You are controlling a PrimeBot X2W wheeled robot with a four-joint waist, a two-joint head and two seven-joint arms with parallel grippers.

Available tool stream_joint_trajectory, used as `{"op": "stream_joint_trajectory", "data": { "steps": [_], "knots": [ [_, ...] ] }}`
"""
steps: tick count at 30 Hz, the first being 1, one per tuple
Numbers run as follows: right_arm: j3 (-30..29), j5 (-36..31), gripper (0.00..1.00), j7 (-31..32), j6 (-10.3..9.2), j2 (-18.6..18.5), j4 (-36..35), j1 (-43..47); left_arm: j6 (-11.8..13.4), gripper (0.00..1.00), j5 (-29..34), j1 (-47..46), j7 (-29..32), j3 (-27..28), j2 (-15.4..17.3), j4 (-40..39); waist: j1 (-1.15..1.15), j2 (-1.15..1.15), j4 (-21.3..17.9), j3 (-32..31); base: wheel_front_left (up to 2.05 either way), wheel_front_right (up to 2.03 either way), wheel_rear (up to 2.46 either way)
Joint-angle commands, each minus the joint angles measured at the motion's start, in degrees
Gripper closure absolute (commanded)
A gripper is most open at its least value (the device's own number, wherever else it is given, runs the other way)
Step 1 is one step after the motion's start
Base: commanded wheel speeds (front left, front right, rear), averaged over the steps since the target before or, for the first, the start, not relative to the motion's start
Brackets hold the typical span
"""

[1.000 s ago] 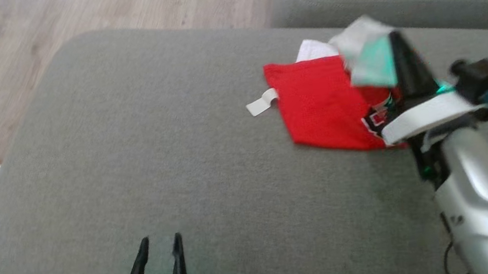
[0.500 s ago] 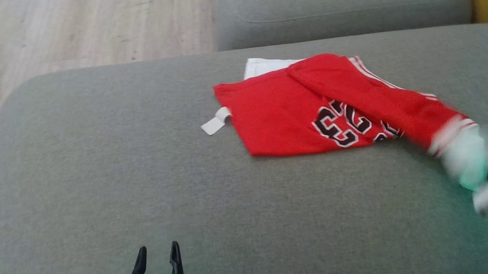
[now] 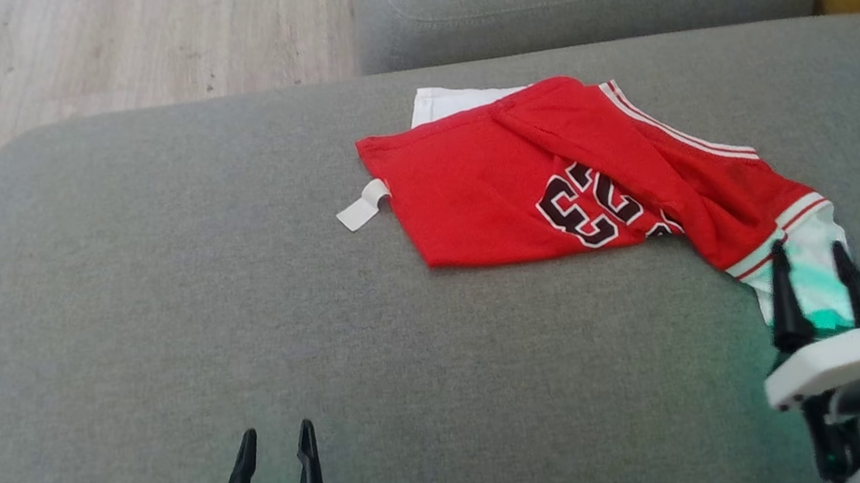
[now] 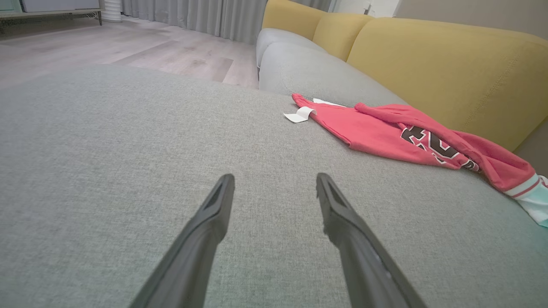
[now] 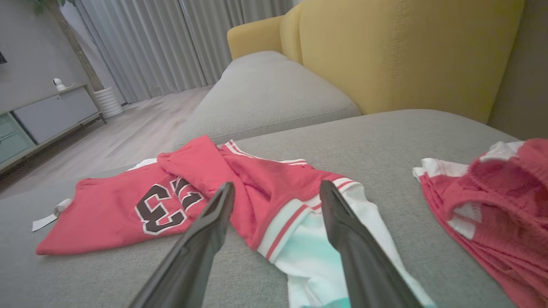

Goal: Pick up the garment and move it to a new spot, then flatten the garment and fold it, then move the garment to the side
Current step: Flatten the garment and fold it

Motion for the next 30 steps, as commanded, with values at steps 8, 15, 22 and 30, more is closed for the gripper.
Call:
{"op": "stream_joint_trajectory", "data": {
  "steps": [8, 15, 22, 30],
  "knots": [
    [9.27, 0.2, 0.0, -0.36, -0.04, -0.39, -3.74, -3.25, -0.94, 0.0, -0.63, -14.51, -0.3, -0.39, -0.08, 0.14, 0.0, 0.0, -3.0, 5.72, 0.0, 0.0, 0.0],
    [16.53, 1.36, 0.0, -0.36, -0.04, -0.38, -5.7, -7.09, -1.6, 0.0, -3.87, -33.05, -0.3, -4.26, -0.08, 8.2, 0.0, 0.0, -9.75, 12.37, 0.0, 0.0, 0.0],
    [22.89, 3.64, 0.0, -0.36, -0.04, -0.38, -8.37, -10.26, -1.83, 0.0, -9.71, -49.7, -0.3, -9.3, -0.08, 24.0, 0.0, 0.0, -17.07, 17.72, 0.0, 0.0, 0.0],
    [27.13, 5.79, 0.0, -0.36, -0.04, -0.38, -11.27, -11.23, -1.88, 0.0, -14.33, -60.74, 0.8, -13.3, -0.08, 37.65, 0.0, 0.0, -22.38, 20.75, 0.0, 0.0, 0.0]
  ]
}}
